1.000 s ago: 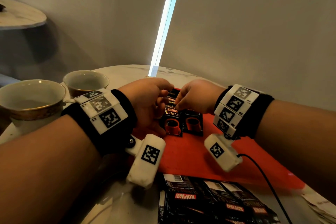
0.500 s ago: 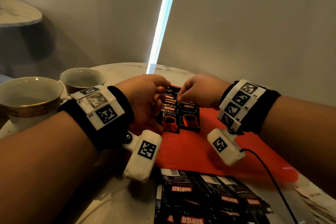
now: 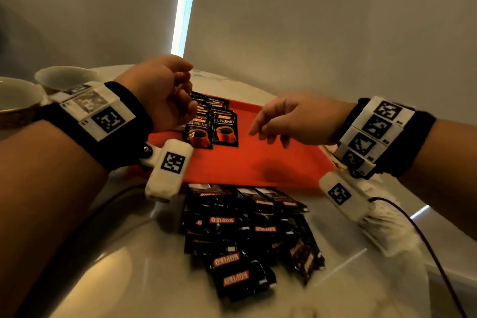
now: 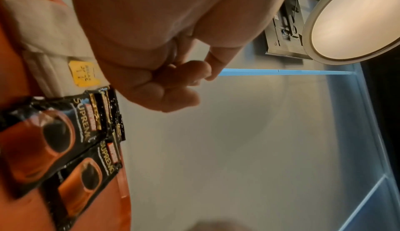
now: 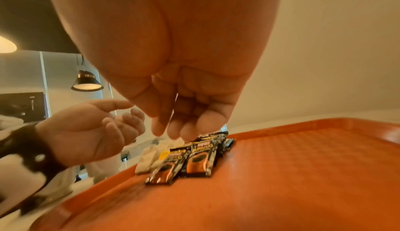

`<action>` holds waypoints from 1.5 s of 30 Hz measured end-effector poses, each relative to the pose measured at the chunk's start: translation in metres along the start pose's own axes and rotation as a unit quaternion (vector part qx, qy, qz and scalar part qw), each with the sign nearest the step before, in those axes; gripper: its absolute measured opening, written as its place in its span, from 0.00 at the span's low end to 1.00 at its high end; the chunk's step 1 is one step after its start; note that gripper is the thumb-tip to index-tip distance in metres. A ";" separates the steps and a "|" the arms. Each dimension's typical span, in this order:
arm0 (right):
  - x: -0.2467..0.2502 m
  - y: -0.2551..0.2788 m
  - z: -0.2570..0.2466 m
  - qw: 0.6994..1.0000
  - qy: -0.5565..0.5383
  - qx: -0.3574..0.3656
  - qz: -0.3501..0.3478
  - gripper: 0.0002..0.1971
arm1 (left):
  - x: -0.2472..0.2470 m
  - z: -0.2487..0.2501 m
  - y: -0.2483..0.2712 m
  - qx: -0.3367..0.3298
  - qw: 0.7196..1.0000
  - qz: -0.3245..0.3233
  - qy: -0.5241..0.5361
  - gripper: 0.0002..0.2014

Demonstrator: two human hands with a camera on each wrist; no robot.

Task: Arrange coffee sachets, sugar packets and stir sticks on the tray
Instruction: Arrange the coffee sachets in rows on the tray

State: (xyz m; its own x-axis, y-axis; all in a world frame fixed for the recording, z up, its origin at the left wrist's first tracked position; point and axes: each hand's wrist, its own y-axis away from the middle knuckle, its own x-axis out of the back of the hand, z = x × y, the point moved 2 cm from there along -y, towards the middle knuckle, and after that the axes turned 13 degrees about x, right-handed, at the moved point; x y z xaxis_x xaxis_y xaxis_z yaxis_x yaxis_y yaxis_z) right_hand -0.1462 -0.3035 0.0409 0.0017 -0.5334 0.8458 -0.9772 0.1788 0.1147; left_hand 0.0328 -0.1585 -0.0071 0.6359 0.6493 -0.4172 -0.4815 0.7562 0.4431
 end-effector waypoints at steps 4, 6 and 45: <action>-0.016 0.052 -0.004 0.993 0.059 -0.017 -0.103 0.22 | -0.007 -0.006 0.005 -0.011 1.000 -0.009 0.013 0.15; -0.026 0.075 -0.007 0.985 0.088 -0.024 -0.148 0.28 | -0.011 -0.010 0.006 -0.014 1.000 -0.010 0.012 0.16; -0.074 0.122 0.017 0.973 0.224 -0.025 -0.058 0.34 | -0.012 -0.025 0.007 -0.017 1.000 -0.007 0.003 0.16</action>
State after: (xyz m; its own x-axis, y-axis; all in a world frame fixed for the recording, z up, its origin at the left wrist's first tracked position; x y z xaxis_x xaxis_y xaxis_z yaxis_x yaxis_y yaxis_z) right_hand -0.2688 -0.2564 -0.0166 0.2144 -0.1406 0.9666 -0.9533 0.1856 0.2384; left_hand 0.0063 -0.1589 -0.0191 0.6387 0.6397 -0.4276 -0.4938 0.7669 0.4099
